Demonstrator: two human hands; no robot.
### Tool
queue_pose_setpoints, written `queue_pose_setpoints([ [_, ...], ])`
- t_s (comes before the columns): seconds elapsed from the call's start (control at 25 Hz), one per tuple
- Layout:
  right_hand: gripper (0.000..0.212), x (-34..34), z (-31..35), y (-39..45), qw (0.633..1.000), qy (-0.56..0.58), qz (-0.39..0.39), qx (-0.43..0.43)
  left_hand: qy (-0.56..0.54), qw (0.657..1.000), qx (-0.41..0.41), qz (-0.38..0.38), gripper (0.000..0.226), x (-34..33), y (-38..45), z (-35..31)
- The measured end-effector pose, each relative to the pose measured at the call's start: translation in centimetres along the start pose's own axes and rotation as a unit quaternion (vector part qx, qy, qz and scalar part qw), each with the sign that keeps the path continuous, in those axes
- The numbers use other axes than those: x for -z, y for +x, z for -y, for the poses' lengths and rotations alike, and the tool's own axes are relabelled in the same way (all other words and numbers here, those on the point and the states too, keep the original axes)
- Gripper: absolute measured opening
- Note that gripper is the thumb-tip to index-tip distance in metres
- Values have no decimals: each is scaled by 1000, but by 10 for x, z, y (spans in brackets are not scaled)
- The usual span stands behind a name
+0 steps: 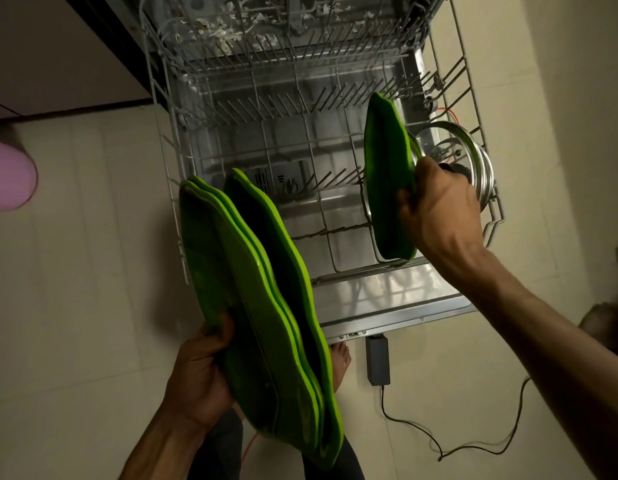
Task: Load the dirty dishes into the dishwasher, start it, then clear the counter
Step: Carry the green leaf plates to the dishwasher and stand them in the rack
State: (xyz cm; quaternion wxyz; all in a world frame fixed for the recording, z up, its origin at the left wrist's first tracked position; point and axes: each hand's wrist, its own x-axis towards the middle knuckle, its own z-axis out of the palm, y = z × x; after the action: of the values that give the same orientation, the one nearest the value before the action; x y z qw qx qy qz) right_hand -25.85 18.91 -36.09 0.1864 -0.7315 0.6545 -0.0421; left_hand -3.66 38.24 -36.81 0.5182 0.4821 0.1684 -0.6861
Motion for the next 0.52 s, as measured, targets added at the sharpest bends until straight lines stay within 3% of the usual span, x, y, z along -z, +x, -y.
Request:
queue_pose_setpoints([
  [0.2, 23, -5, 4, 8, 997, -72, 31, -4, -31, 999, -2, 44, 71, 2, -1, -1],
  [0.32, 20, -12, 6, 11, 995, -74, 62, -9, -63, 991, 33, 114, 52, 14, 8, 3],
  [0.36, 20, -14, 7, 12, 994, -78, 74, -11, -81, 991, 38, 99, 41, 10, 8, 2],
  [0.44, 20, -21, 7, 12, 991, -89, 100, -12, -97, 994, 49, 17, 41, 29, 13, 1],
  [0.52, 22, -27, 6, 10, 989, -94, 113, -19, -139, 981, 59, 119, 52, 42, 18, 3],
])
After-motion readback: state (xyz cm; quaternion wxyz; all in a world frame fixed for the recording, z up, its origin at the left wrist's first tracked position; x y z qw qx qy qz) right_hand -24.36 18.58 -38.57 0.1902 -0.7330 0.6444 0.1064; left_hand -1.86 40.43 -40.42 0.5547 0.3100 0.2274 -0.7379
